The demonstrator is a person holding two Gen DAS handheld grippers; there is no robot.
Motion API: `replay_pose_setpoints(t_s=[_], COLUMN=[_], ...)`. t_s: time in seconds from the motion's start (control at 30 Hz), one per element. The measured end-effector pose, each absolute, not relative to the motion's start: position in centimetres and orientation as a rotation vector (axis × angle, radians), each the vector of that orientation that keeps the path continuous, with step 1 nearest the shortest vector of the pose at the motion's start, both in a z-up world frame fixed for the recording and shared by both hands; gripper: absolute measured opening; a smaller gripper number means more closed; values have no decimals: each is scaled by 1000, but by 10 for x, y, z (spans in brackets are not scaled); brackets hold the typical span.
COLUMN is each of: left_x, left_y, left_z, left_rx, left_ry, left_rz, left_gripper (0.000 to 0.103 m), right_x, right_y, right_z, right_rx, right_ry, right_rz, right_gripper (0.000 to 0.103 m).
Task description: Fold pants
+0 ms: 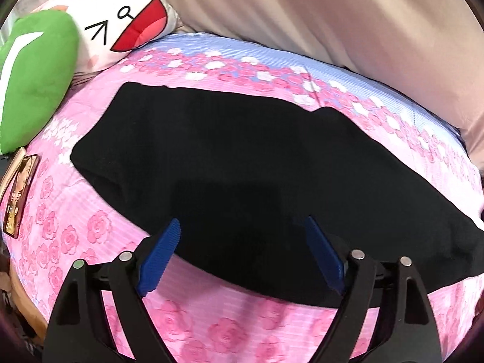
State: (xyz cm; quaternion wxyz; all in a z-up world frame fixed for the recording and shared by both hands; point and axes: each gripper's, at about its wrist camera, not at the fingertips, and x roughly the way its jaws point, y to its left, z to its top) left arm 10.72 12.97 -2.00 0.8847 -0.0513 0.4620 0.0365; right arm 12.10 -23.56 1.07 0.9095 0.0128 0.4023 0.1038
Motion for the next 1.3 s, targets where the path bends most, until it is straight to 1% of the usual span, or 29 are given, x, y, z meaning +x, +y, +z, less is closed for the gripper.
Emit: replay_pose_setpoints(t_s=[0.07,0.1,0.23,0.3,0.33,0.37,0.4,0.43,0.5,0.53,0.57,0.63,0.67,0.7,0.8,0.87,1.0,1.13,1.17,1.2,1.23,1.3], left_x=[104,102,97,96,96,96,97,98,101,104,106,111,111,110,105,103,104,105,104,105,105,106], left_y=[139,145,166,176,179,183,186,188,191,191,190,188,187,186,186,188,197,228,240,258,270,292], left_z=[-22,-23,-24,-24,-24,-24,-24,-25,-26,-29,-31,-36,-37,-38,-38,-37,-34,-33,-32,-30,-29,-27], left_rx=[-107,-110,-120,-106,-98,-88,-80,-74,-66,-64,-65,-73,-78,-80,-80,-82,-74,-87,-122,-186,-242,-356], left_ry=[960,963,958,945,940,934,931,928,923,925,926,938,940,940,940,939,930,928,933,946,951,954], left_rz=[68,59,51,61,66,71,71,69,62,66,69,70,64,58,46,50,85,172,176,174,169,154], left_gripper=[83,83,83,84,84,84,84,84,84,84,84,84,84,84,84,84,84,84,84,84,84,84], right_x=[153,171,236,265,278,284,286,283,278,286,297,310,308,303,270,244,197,147,134,125,117,101], right_y=[-172,-139,-56,-35,-24,-22,-21,-21,-14,-17,-18,-17,-17,-17,-23,-31,-62,-111,-115,-116,-117,-119], right_z=[6,1,-16,-31,-39,-51,-54,-48,-25,-25,-37,-58,-53,-43,-8,2,-17,-20,-20,-22,-22,-26], right_rx=[-18,-23,-102,-122,-124,-108,-81,-99,-154,-153,-157,-156,-157,-160,-121,-120,-135,-43,-51,-65,-75,-70], right_ry=[855,871,914,963,995,1029,1035,1008,901,888,916,984,955,941,841,829,884,909,911,907,896,884], right_rz=[322,370,437,430,429,461,495,482,441,401,372,373,356,341,364,379,324,292,295,294,288,288], right_gripper=[53,57,69,72,69,27,14,11,11,11,11,16,23,26,27,27,27,28,32,42,50,51])
